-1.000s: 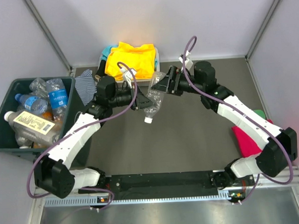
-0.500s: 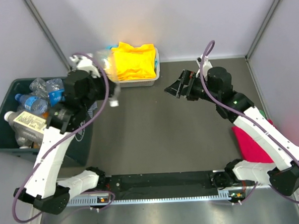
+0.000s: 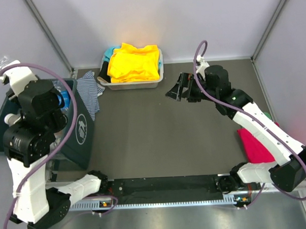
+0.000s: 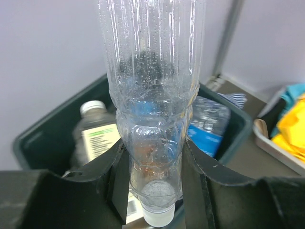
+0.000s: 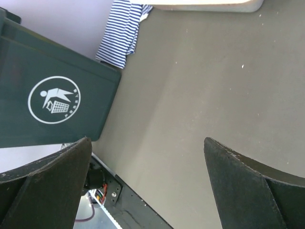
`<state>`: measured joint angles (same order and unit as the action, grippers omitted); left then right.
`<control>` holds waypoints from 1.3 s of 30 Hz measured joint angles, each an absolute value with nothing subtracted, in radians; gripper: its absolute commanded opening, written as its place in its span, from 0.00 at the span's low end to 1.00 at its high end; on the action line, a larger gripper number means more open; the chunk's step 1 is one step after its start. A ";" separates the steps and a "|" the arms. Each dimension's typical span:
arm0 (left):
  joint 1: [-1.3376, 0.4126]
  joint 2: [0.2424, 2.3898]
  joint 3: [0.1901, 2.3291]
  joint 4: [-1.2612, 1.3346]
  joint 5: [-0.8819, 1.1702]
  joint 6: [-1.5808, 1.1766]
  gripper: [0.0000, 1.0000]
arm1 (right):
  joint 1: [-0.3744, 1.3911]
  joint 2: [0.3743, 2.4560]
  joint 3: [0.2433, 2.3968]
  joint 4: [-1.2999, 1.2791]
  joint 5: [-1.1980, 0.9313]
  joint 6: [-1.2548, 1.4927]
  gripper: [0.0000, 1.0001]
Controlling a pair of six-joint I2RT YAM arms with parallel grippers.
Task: Put the plastic bottles in the bin
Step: Place the plastic bottle in the trash bin.
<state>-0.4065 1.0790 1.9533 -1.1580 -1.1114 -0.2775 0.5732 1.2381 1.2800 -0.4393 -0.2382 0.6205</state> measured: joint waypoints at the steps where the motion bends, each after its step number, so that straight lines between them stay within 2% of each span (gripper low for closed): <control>1: -0.406 1.073 1.953 -1.172 -1.135 -0.278 0.18 | 0.573 1.245 1.280 -0.438 -0.242 0.620 0.99; 8: -0.406 1.018 1.896 -1.236 -1.251 -0.274 0.23 | 0.573 1.301 1.306 -0.431 -0.265 0.620 0.99; 25: -0.403 0.968 1.549 -1.309 -1.219 -0.528 0.32 | 0.572 1.394 1.364 -0.407 -0.331 0.622 0.99; 27: -0.398 0.962 1.521 -1.317 -1.221 -0.564 0.41 | 0.572 1.388 1.364 -0.409 -0.331 0.622 0.99; 28: -0.395 0.957 1.513 -1.324 -1.221 -0.584 0.50 | 0.572 1.382 1.364 -0.410 -0.331 0.620 0.99; 29: -0.392 0.957 1.510 -1.332 -1.220 -0.604 0.77 | 0.572 1.375 1.364 -0.412 -0.331 0.620 0.99; 31: -0.390 0.958 1.509 -1.347 -1.215 -0.638 0.96 | 0.572 1.362 1.364 -0.414 -0.331 0.617 0.99; 32: -0.390 0.958 1.510 -1.349 -1.207 -0.657 0.99 | 0.572 1.354 1.364 -0.416 -0.330 0.614 0.99; 35: -0.390 0.964 1.538 -1.358 -1.176 -0.686 0.99 | 0.572 1.336 1.364 -0.424 -0.327 0.606 0.99; 39: -0.390 1.011 1.710 -1.367 -1.136 -0.661 0.99 | 0.572 1.319 1.364 -0.440 -0.313 0.600 0.99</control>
